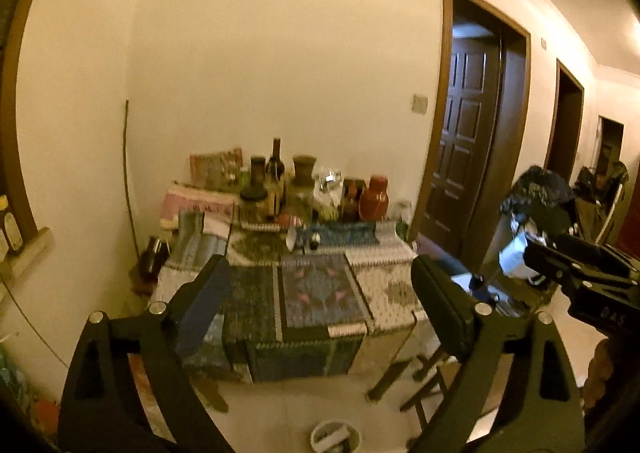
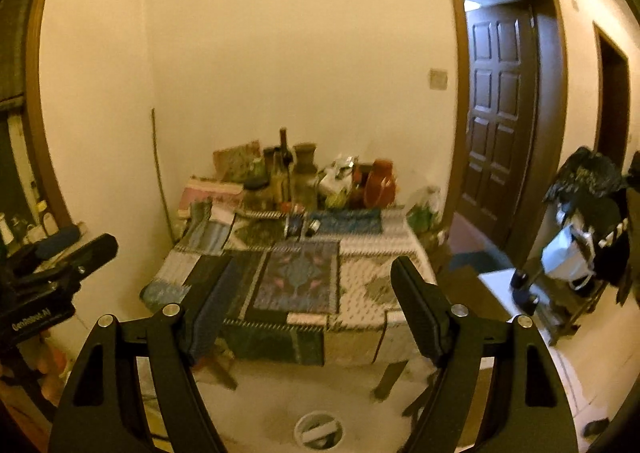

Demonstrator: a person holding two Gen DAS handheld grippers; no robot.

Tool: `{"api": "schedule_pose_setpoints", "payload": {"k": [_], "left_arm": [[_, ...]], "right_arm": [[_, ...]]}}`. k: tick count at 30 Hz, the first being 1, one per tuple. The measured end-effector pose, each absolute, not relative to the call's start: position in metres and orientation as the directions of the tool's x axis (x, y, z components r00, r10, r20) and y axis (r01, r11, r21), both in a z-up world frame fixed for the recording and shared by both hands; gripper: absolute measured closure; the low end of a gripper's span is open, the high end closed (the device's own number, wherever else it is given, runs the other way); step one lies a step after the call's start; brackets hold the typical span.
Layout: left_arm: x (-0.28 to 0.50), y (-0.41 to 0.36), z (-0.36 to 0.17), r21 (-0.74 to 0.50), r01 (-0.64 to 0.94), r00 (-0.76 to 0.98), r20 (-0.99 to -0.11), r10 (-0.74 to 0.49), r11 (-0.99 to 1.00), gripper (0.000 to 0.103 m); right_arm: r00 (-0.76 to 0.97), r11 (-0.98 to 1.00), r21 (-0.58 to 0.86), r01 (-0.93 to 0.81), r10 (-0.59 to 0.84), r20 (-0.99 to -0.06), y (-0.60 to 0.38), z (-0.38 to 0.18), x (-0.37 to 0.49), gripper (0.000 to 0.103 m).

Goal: Collect trash
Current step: 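Raise both open tools back toward the cluttered table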

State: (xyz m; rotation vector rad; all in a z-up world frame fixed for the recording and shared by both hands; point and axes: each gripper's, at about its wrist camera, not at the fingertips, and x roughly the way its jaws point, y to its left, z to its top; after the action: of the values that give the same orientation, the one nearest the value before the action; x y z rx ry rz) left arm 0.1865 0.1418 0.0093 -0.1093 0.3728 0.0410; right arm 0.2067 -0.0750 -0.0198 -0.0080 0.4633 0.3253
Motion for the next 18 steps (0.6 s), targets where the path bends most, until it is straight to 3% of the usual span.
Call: {"api": "schedule_pose_setpoints", "payload": {"k": [7,18], "left_arm": [[0.220,0.132,0.017,-0.071,-0.053,0.943,-0.331,0.027,0.996,0.005],[0.328,0.106,0.023,-0.060,-0.088,0.937,-0.342,0.063,0.994,0.003]], "right_arm": [[0.878,0.960,0.065,-0.272,0.275,-0.391,-0.085,-0.018,0.235,0.028],[0.858,0.945,0.074,-0.318,0.320,-0.402,-0.102,-0.016,0.326,0.028]]}}
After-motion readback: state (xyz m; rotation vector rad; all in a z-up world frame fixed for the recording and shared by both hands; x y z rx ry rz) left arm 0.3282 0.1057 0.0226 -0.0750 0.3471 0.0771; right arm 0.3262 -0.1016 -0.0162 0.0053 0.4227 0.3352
